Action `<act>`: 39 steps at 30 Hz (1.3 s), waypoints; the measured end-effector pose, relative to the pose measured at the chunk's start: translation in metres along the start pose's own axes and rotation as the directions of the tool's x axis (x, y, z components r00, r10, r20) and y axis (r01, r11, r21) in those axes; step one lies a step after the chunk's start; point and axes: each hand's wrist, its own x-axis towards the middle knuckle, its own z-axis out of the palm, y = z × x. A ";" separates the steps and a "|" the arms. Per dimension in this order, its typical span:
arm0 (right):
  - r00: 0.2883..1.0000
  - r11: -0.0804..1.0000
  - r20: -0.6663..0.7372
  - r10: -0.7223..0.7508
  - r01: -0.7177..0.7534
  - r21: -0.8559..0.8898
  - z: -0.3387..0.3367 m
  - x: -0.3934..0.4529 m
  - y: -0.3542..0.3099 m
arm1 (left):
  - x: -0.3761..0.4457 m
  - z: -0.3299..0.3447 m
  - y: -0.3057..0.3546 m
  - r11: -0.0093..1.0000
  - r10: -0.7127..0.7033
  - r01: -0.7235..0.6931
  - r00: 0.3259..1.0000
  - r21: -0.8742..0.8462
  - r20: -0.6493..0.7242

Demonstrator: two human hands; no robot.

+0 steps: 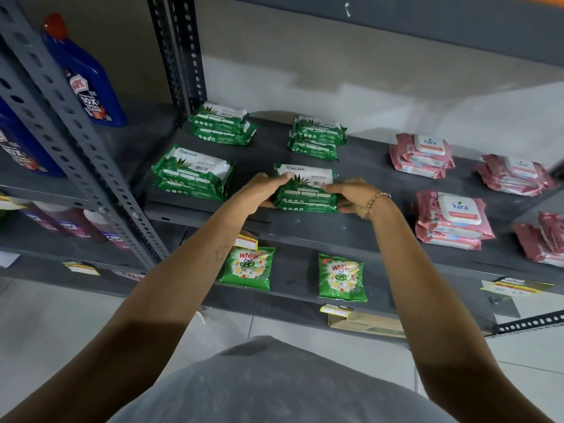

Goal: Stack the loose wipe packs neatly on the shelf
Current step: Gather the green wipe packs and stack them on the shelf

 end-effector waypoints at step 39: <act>0.992 0.938 -0.113 0.059 -0.016 0.346 -0.001 -0.013 0.035 | 0.010 0.015 -0.003 0.999 0.035 -0.038 0.995 0.030 0.088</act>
